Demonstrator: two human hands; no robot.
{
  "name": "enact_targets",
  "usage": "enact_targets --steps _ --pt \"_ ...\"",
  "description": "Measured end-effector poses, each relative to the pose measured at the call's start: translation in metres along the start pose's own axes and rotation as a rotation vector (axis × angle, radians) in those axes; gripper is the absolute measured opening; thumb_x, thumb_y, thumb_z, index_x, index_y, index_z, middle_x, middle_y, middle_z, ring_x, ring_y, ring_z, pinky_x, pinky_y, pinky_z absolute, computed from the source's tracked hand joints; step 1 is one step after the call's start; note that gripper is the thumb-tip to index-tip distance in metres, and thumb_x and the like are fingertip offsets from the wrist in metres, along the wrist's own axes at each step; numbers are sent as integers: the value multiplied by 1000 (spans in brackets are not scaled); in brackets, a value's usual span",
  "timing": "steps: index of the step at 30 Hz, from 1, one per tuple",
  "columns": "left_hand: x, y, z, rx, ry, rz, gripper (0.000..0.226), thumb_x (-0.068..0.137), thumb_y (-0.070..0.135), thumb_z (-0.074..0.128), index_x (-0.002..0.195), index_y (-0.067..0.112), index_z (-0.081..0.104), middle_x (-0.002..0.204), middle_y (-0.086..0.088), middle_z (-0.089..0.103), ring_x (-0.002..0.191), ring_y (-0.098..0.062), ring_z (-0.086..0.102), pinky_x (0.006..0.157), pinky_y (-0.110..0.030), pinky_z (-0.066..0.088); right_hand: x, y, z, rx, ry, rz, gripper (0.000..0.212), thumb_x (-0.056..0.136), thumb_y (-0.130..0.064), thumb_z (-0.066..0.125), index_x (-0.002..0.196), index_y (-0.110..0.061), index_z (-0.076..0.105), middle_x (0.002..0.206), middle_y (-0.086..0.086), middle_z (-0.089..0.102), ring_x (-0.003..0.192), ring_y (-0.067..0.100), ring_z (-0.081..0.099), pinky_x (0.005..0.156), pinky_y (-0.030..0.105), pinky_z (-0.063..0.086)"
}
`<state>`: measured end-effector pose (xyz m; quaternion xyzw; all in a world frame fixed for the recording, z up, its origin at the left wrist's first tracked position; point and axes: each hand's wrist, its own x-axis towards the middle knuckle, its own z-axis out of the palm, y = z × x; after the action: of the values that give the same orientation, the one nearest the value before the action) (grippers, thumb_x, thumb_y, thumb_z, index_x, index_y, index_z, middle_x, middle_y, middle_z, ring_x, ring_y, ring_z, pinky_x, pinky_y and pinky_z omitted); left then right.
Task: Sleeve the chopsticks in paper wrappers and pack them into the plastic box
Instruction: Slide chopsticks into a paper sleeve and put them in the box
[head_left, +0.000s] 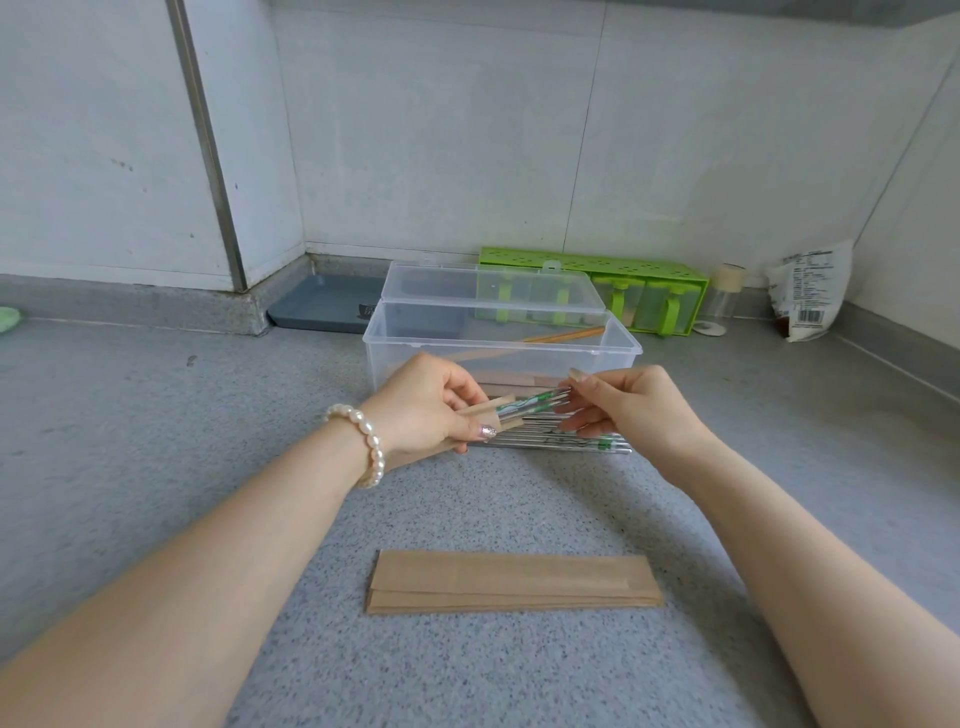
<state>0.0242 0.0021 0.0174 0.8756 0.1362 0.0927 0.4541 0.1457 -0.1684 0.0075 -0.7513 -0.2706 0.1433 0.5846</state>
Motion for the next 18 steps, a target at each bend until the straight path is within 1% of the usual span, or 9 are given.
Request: enact_targets --steps 3,5,7,9,12,15,18 --pt "0 0 0 5 -12 0 17 73 0 73 86 8 66 72 1 69 51 -1 63 56 -14 53 -3 -2 1 -11 -92 1 18 91 -20 56 86 -12 71 75 0 73 62 13 67 69 26 58" --pt "-1 1 1 3 -15 3 16 73 0 73 86 8 66 71 2 69 50 -1 63 56 -14 52 -4 -3 0 13 -100 -8 15 88 -17 59 84 -12 72 74 1 73 61 14 68 69 27 58" --pt "-1 2 1 -14 -23 9 16 73 1 73 86 8 66 70 2 69 51 -2 63 56 -14 52 -4 -3 -1 91 -84 5 11 85 -12 63 87 -7 72 74 6 73 59 16 67 66 28 58" --pt "-1 3 2 -25 -27 29 16 73 3 74 85 10 66 71 2 70 53 -3 64 59 -16 53 -5 -4 -1 205 -68 43 8 82 -6 64 85 -4 71 71 9 72 57 17 67 61 26 58" --pt "-1 3 2 -26 -23 64 17 73 5 74 87 11 67 73 1 72 57 -7 66 63 -19 54 -4 -4 0 331 -32 82 5 81 0 63 84 -3 67 68 12 71 54 18 67 56 25 58" --pt "-2 6 2 -50 -26 82 21 73 7 75 93 10 67 75 0 73 62 -11 68 65 -22 54 -4 -6 -1 429 -4 63 5 82 4 60 81 0 63 66 13 70 55 17 68 52 22 56" --pt "-6 10 -5 -22 -85 38 31 72 22 76 100 15 65 78 4 74 66 -11 69 71 -24 53 -4 -9 -6 516 42 47 5 82 5 59 79 1 62 67 13 70 57 17 68 54 22 56"
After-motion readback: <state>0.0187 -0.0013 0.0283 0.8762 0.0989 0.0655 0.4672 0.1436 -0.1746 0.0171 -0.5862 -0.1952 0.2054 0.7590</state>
